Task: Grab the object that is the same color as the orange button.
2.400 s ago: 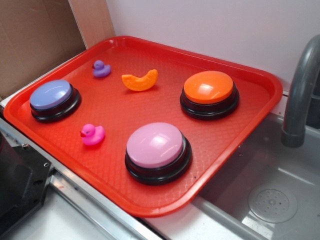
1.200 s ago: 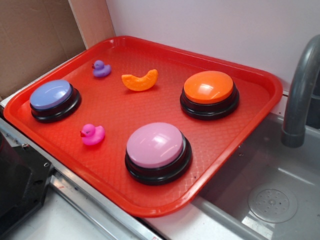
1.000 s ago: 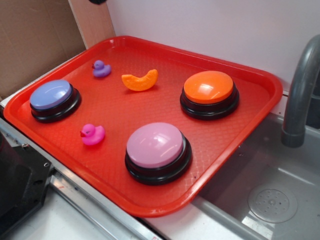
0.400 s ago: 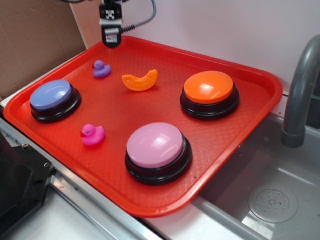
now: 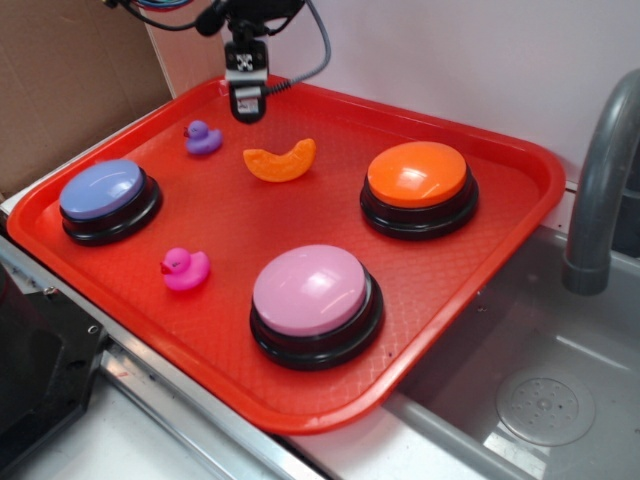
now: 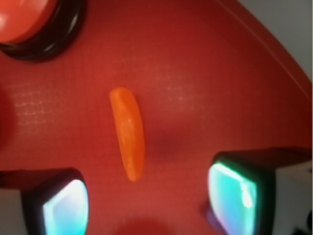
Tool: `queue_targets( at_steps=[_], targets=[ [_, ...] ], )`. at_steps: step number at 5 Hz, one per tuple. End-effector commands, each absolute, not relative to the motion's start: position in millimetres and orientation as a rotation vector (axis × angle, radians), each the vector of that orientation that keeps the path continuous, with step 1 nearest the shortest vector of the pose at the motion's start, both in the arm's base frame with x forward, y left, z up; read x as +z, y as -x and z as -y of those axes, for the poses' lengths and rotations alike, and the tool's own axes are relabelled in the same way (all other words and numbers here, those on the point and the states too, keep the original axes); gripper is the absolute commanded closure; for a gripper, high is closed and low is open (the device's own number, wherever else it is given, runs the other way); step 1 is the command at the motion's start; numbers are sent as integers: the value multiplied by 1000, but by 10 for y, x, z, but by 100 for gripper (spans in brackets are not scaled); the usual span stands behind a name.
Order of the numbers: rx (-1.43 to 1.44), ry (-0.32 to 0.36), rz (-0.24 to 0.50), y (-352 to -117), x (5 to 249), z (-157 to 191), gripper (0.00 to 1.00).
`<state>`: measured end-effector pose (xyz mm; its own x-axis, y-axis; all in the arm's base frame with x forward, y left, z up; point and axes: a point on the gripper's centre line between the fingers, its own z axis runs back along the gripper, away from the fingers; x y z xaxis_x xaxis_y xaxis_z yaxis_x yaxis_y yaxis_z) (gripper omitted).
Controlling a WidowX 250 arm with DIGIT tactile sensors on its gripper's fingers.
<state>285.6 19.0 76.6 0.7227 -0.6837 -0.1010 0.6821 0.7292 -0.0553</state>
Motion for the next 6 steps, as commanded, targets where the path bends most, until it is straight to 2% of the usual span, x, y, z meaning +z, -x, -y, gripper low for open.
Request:
queue_targets(
  at_steps=[1,4,5,6],
  targets=[
    [-847,-38,-26,-2827,656,92,0],
    [-811,-12,-101,-2946,408,10,0],
    [-805,-8,-122,-2934,350,13,24],
    [-799,-16,-153,-2901,281,13,56]
  ],
)
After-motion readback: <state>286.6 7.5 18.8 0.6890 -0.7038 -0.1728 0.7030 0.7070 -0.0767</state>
